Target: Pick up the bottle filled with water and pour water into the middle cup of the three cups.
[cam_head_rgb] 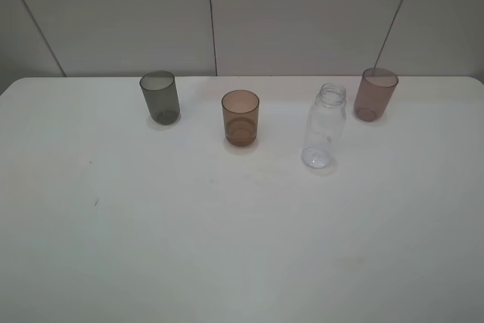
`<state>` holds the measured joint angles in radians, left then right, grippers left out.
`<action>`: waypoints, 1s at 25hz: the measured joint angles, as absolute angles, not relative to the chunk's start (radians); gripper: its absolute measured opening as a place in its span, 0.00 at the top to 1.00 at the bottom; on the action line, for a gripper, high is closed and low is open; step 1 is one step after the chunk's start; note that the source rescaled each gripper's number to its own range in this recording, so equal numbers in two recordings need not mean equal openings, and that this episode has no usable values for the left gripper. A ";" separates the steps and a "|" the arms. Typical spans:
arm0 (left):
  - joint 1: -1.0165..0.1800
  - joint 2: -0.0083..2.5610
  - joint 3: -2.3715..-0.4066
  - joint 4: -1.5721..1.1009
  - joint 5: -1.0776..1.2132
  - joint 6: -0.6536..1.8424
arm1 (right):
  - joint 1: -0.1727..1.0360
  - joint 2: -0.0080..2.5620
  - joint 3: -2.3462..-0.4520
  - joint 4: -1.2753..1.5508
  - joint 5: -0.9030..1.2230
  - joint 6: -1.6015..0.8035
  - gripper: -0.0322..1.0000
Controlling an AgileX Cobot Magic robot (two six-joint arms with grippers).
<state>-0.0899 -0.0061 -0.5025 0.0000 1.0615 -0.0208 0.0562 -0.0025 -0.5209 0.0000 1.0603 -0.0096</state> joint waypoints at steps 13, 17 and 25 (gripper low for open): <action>-0.090 -0.006 -0.503 0.000 1.062 -0.021 | 0.041 -0.002 -0.520 0.000 1.060 -0.010 0.00; -0.090 -0.006 -0.503 0.000 1.062 -0.021 | 0.041 -0.002 -0.520 0.000 1.060 -0.010 0.00; -0.090 -0.006 -0.503 0.000 1.062 -0.021 | 0.041 -0.002 -0.520 0.000 1.060 -0.010 0.00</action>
